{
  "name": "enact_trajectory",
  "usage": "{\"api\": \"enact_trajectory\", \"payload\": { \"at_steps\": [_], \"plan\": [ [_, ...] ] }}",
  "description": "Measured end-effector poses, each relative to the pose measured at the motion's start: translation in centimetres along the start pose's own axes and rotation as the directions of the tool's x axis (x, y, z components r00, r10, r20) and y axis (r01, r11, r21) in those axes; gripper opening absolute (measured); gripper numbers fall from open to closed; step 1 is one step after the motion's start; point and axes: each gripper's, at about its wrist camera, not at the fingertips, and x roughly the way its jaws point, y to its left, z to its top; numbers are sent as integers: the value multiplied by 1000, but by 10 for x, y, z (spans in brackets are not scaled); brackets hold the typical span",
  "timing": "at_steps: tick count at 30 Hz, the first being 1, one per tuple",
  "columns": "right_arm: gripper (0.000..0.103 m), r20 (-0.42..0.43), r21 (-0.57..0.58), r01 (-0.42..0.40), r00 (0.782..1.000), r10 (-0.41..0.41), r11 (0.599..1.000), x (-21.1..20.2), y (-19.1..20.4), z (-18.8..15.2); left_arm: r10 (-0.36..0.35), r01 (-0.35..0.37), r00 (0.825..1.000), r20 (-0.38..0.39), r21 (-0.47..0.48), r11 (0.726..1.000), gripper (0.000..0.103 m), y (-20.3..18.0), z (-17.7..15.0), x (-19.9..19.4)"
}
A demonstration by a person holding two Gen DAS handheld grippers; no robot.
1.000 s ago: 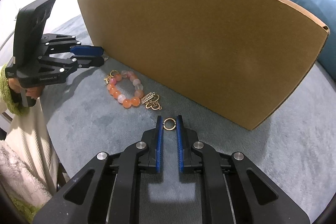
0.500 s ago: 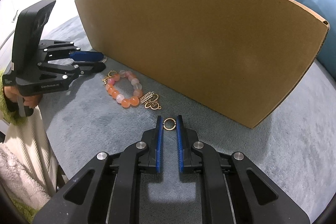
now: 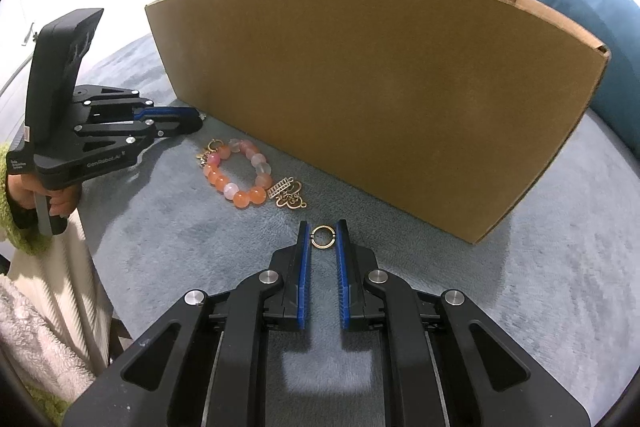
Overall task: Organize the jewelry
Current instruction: 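Carry the ring and silver charm into the box while both tools open to drop them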
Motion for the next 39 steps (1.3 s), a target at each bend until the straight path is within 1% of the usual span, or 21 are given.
{"api": "enact_trajectory", "payload": {
  "at_steps": [5,8,11,14,15,17,18,19,20,21,22,23,24,26,27,30,31,33,36,39],
  "plan": [
    [10,23,-10,21,1000,-21,1000,-16,7,-2,-11,10,999,42,39,999,7,-3,-3,-21],
    [10,47,-15,35,998,-34,999,-32,10,-2,-15,9,996,87,76,997,7,-8,-6,-46],
    [10,93,-23,57,994,-54,998,-56,14,2,-35,20,989,145,100,995,7,-7,2,-73],
    [10,144,-20,66,988,-62,998,-77,16,9,-59,30,973,223,134,991,7,-10,18,-109],
    [10,177,-11,60,983,-57,998,-89,17,15,-67,34,968,243,141,989,7,-11,24,-117],
    [10,232,0,52,971,-50,999,-107,20,26,-88,44,952,294,154,987,7,-11,39,-135],
    [10,258,1,55,965,-53,999,-112,22,32,-105,54,941,321,163,985,7,-11,49,-142],
    [10,284,7,58,957,-58,998,-118,20,37,-116,58,931,345,174,983,7,-11,59,-145],
    [10,320,27,60,945,-66,998,-122,20,44,-118,55,926,358,181,982,7,-12,66,-144],
    [10,339,42,56,938,-67,998,-123,19,50,-111,43,926,362,189,981,7,-14,76,-138],
    [10,359,62,52,931,-71,997,-121,16,56,-111,43,927,360,191,981,7,-15,83,-133],
    [10,376,82,65,922,-91,995,-118,15,62,-121,54,926,358,192,980,7,-17,92,-126],
    [10,380,94,77,919,-107,993,-116,13,67,-128,61,928,349,196,979,7,-16,101,-117],
    [10,376,137,78,918,-125,988,-107,1,78,-120,51,940,319,215,975,7,-17,115,-98],
    [10,371,152,76,920,-128,985,-103,-2,80,-125,61,946,299,214,975,7,-16,122,-89],
    [11,315,196,96,936,-155,976,-84,-19,90,-123,73,962,244,204,976,7,-15,138,-63],
    [11,292,198,108,942,-164,974,-76,-22,93,-118,70,965,234,202,977,7,-15,141,-58],
    [11,237,208,121,957,-170,971,-64,-28,95,-125,88,972,200,185,979,7,-15,148,-45],
    [11,187,213,133,967,-174,968,-50,-34,96,-108,84,984,144,161,983,7,-13,155,-26],
    [12,154,223,141,972,-178,964,-41,-36,94,-90,73,989,115,145,987,8,-12,156,-15]
  ]
}}
